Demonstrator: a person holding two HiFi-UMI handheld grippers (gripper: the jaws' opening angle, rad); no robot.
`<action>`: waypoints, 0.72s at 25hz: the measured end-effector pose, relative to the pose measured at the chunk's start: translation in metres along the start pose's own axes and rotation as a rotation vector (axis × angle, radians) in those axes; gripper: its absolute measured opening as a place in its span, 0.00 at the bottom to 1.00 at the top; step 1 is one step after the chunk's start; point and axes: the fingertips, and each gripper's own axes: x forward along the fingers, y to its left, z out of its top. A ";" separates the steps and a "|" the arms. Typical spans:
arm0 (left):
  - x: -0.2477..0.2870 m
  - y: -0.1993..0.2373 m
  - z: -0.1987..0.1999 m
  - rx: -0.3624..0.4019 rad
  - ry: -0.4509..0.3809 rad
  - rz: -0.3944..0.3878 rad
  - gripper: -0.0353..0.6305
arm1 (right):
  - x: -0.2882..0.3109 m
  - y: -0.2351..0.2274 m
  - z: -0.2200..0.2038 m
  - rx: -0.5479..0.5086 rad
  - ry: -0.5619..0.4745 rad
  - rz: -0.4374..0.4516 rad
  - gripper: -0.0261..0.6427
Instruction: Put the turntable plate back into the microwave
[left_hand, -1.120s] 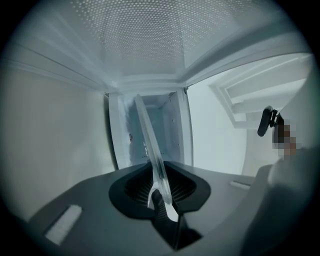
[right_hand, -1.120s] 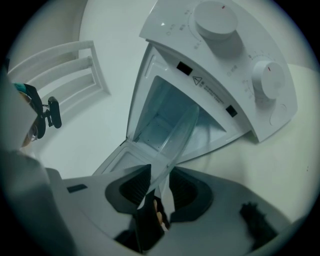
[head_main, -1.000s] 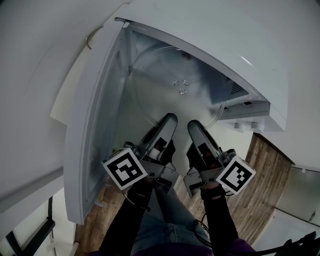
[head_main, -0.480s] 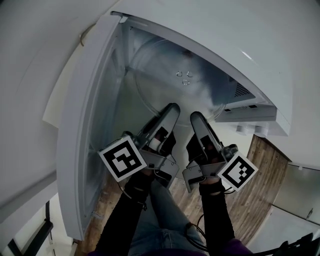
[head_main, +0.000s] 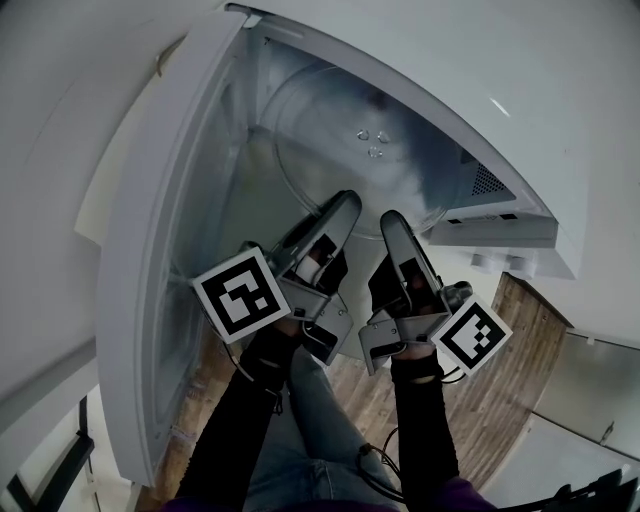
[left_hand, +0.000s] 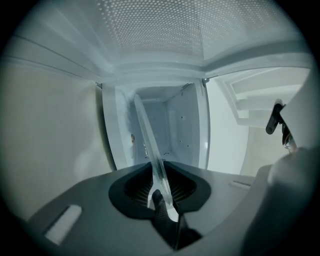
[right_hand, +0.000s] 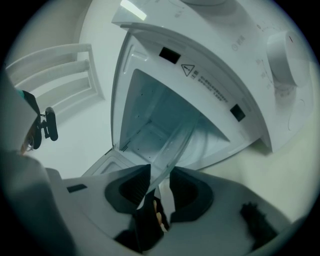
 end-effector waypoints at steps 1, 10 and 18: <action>0.001 0.000 0.000 0.004 0.007 0.000 0.17 | 0.000 -0.001 0.000 0.004 -0.007 -0.003 0.22; 0.011 -0.001 0.007 0.041 0.069 0.017 0.17 | 0.006 -0.005 0.005 0.036 -0.017 -0.012 0.22; 0.043 0.023 0.028 0.039 0.092 0.000 0.18 | 0.040 -0.026 0.021 0.008 -0.028 -0.031 0.23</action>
